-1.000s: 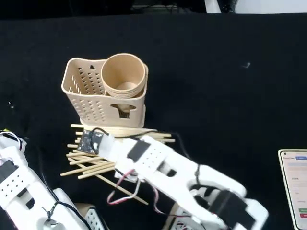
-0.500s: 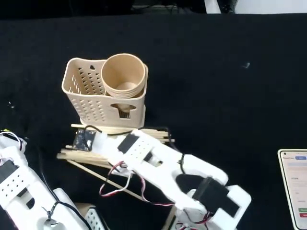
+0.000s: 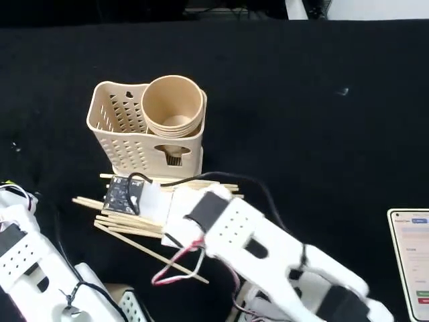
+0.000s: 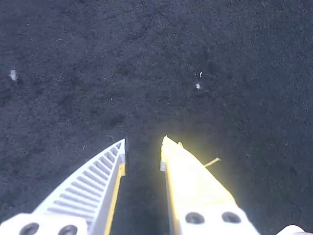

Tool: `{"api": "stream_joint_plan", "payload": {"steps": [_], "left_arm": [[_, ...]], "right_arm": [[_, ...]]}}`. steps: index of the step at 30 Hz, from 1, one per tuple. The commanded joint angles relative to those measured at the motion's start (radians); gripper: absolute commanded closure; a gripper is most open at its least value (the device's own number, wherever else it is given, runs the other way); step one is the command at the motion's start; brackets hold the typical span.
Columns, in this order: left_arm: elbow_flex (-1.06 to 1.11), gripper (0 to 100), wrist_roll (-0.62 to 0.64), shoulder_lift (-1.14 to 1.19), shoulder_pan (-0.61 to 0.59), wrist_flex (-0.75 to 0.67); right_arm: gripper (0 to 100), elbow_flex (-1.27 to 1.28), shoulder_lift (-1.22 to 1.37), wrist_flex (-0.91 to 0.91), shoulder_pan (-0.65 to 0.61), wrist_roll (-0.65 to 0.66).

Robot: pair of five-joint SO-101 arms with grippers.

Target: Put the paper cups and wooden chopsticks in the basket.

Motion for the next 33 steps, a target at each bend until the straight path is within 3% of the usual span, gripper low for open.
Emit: {"api": "stream_joint_plan", "payload": {"steps": [1, 9, 16, 21, 28, 33], "left_arm": [[-0.019, 87, 0.003, -0.015, 0.001, -0.017], [-0.019, 87, 0.003, -0.015, 0.002, -0.017], [-0.019, 87, 0.003, -0.015, 0.002, -0.017], [-0.019, 87, 0.003, -0.015, 0.002, -0.017], [-0.019, 87, 0.003, -0.015, 0.002, -0.017], [-0.019, 87, 0.003, -0.015, 0.002, -0.017]], "right_arm": [[98.8, -0.001, -0.091, 0.012, -0.008, 0.000], [98.8, 0.077, -0.110, 0.008, 0.046, -0.011], [98.8, -0.371, -0.217, 0.293, 0.048, -0.071], [98.8, -0.579, -0.220, 0.354, 0.048, -0.077], [98.8, -0.642, -0.217, 0.184, 0.048, -0.186], [98.8, -0.559, -0.216, -0.126, 0.054, -0.195]]}}
